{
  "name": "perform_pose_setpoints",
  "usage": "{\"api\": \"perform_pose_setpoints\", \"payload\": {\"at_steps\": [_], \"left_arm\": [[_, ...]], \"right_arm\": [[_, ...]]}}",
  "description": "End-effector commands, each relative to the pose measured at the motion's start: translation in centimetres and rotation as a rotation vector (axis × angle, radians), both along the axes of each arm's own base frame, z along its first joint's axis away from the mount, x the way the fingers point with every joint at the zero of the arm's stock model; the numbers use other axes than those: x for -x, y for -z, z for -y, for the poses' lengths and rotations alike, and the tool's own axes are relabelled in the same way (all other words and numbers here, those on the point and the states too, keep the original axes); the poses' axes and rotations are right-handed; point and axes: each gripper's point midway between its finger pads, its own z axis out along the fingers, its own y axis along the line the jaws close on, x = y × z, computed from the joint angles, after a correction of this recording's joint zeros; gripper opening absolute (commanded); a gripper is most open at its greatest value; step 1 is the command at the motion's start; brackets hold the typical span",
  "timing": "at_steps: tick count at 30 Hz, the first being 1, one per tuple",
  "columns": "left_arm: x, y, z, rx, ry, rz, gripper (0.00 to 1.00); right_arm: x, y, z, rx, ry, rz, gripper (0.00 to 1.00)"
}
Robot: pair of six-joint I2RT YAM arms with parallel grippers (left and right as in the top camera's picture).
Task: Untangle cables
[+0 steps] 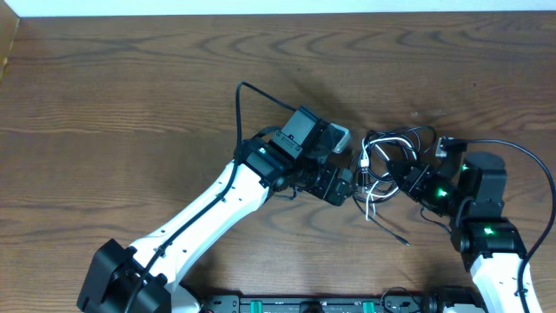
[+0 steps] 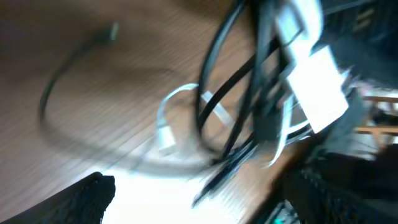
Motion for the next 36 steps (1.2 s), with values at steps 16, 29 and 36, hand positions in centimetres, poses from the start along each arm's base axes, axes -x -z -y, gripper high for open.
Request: {"api": "perform_pose_setpoints", "payload": {"at_steps": [16,29,36], "left_arm": [[-2.5,1.2,-0.2,-0.050,-0.121,0.032,0.08],[-5.1,0.4,-0.3,-0.036,-0.114,0.165,0.07],[-8.1,0.7,-3.5,-0.129,-0.117,0.289,0.07]], "right_arm": [[2.9,-2.7,-3.8,-0.345,-0.125,-0.171,0.01],[0.8,-0.9,-1.3,-0.045,-0.096,0.028,0.46],[2.3,2.9,1.0,0.182,-0.091,-0.042,0.70]]}}
